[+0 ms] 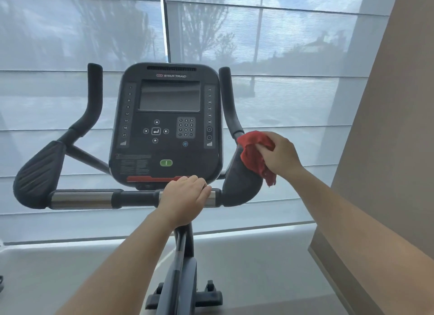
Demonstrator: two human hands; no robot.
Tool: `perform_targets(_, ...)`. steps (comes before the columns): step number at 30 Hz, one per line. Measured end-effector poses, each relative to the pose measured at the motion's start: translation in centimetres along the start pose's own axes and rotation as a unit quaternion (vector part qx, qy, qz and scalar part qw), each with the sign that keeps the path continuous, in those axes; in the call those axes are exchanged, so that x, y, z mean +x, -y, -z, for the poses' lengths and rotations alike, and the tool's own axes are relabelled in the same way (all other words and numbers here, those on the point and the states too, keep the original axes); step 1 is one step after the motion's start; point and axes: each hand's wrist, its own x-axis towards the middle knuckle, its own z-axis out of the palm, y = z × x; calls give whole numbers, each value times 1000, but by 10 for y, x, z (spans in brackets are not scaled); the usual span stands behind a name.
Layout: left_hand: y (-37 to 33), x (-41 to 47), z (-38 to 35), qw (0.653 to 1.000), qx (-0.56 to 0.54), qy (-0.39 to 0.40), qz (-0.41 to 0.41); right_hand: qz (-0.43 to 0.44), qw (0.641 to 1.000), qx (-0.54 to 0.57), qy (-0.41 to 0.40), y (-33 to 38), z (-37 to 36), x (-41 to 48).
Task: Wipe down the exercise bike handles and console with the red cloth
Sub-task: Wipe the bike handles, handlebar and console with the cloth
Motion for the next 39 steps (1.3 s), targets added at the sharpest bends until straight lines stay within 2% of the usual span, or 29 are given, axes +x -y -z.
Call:
perform_targets(4,-1,-1,1,1000,-6,8,5,-7,997,-24,78,-3,-14,-1)
perform_targets(10,0,1,2,999,-24,24,11,-12,998,-51,25,-4,-16,-31)
perform_targets(14,-1,0,4,1000,-16,21,11,-30,999,11,25,3,-15,-64)
perform_targets(17,0,1,6,999,-27,48,1,-31,999,13,3,6,-16,-84)
perform_targets(23,11,2,8,995,-40,81,-40,-126,987,66,-81,10,-42,-103)
perform_targets(30,10,1,8,996,-29,73,-50,-134,974,95,-155,20,-61,-128)
perform_targets(35,9,-1,7,997,-18,58,-46,-119,980,91,-131,23,-65,-126)
perform_targets(39,9,-1,5,998,-18,45,-43,-128,974,114,-148,6,-29,-107)
